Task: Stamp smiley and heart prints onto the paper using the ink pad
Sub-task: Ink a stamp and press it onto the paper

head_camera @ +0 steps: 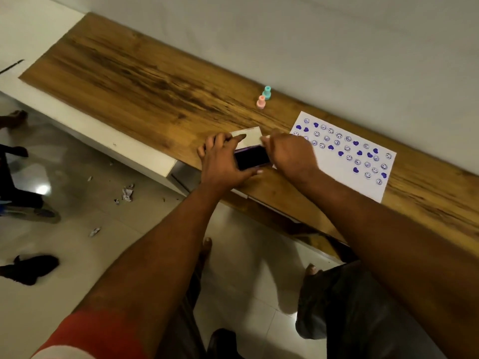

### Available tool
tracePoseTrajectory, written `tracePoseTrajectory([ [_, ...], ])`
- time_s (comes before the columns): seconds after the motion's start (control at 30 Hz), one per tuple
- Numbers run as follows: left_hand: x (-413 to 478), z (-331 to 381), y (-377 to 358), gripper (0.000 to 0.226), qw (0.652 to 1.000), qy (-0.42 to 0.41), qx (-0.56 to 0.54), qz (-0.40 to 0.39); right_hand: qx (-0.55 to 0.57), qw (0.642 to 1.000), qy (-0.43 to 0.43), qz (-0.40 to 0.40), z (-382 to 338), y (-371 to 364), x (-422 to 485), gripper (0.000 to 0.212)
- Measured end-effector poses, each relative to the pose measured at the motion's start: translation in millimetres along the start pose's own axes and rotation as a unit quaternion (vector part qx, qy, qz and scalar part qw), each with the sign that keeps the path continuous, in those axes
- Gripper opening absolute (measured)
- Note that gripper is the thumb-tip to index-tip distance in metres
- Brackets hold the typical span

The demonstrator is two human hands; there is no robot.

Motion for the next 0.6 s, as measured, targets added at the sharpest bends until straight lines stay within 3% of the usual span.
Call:
tracePoseTrajectory([
  [0.13, -18, 72, -9, 0.087, 0.990, -0.137, 0.031, 0.030, -0.060, 0.992, -0.104, -0.022, 97, 7, -49, 0.057],
  [0.27, -43, 133, -55, 0.070, 0.971, -0.234, 0.051, -0.008, -0.042, 0.990, -0.129, -0.045, 141, -5, -68, 0.055],
  [0.4, -47, 141, -88, 0.073, 0.976, -0.197, 0.062, -0.073, -0.035, 0.990, -0.117, -0.071, 147, -15, -64, 0.055],
  [0.6, -43, 135, -97, 0.074, 0.985, -0.136, 0.069, -0.081, -0.051, 0.992, -0.094, -0.060, 148, -23, -65, 0.056],
])
Point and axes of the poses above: each hand's wrist, its own x-axis towards the middle knuckle, its own y-axis out of the back of the hand, z = x × y, the point moved 6 cm from there along x, towards the middle knuckle, and after that the axes turned 11 degrees about y, right-handed, at the moved point
